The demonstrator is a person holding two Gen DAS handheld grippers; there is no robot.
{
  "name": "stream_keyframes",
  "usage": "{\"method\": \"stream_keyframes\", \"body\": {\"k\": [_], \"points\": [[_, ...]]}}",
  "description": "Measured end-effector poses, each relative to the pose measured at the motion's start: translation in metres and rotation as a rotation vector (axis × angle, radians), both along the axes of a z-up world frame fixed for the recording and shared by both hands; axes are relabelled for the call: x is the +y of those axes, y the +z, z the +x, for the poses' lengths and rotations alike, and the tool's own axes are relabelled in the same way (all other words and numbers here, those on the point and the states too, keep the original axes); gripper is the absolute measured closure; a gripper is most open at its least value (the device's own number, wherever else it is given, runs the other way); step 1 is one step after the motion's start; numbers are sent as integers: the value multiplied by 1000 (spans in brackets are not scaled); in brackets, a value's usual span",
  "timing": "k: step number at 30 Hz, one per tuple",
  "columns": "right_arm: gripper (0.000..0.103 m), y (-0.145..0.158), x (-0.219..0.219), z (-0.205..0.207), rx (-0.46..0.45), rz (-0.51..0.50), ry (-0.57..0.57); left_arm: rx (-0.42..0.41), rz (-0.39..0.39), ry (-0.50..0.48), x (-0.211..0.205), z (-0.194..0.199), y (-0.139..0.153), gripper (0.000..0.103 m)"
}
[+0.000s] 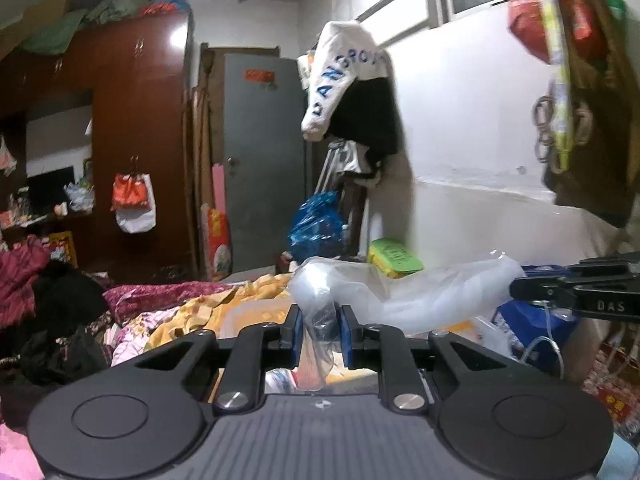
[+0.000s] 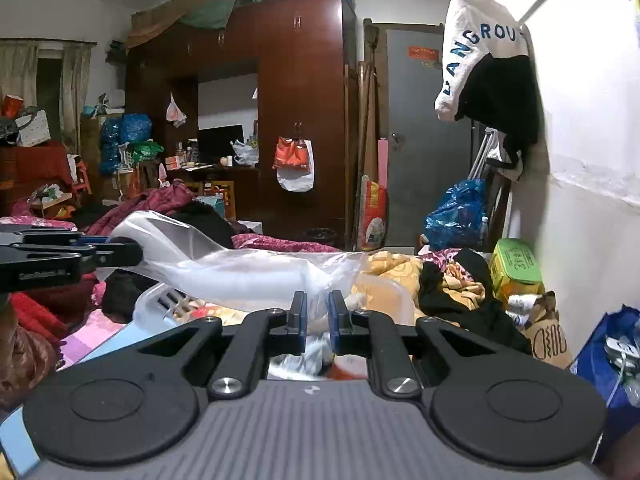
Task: Organize objects
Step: 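Lift the plastic bag into the basket and open both grippers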
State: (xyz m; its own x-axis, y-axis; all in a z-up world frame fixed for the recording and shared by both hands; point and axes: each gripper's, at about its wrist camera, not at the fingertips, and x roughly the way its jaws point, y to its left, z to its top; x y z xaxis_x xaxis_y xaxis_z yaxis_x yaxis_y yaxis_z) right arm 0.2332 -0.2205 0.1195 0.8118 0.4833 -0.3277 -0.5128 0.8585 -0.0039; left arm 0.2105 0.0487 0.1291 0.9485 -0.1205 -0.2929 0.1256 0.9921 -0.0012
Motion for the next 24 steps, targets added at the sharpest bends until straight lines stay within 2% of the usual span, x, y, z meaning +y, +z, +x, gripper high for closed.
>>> {"method": "stream_keyframes", "body": {"k": [5, 10, 17, 19, 20, 21, 22, 23, 24], "points": [[90, -14, 17, 24, 27, -29, -26, 63, -2, 47, 2, 41, -14, 81], [90, -35, 29, 35, 42, -52, -24, 103, 7, 76, 2, 62, -30, 81], [90, -44, 34, 39, 53, -85, -20, 127, 33, 103, 2, 68, -44, 81], [90, -42, 31, 36, 51, -78, -22, 133, 34, 108, 5, 66, -45, 77], [87, -41, 29, 36, 51, -74, -26, 128, 39, 123, 6, 64, -45, 68], [81, -40, 27, 37, 49, -66, -30, 123, 50, 139, 7, 63, -45, 52], [76, -39, 24, 36, 47, -58, -37, 115, 60, 152, 8, 60, -45, 41], [60, -38, 23, 34, 42, -49, -40, 104, 67, 157, 8, 57, -45, 24], [40, -37, 20, 32, 30, -39, -44, 84, 79, 151, 8, 53, -44, 17]]}}
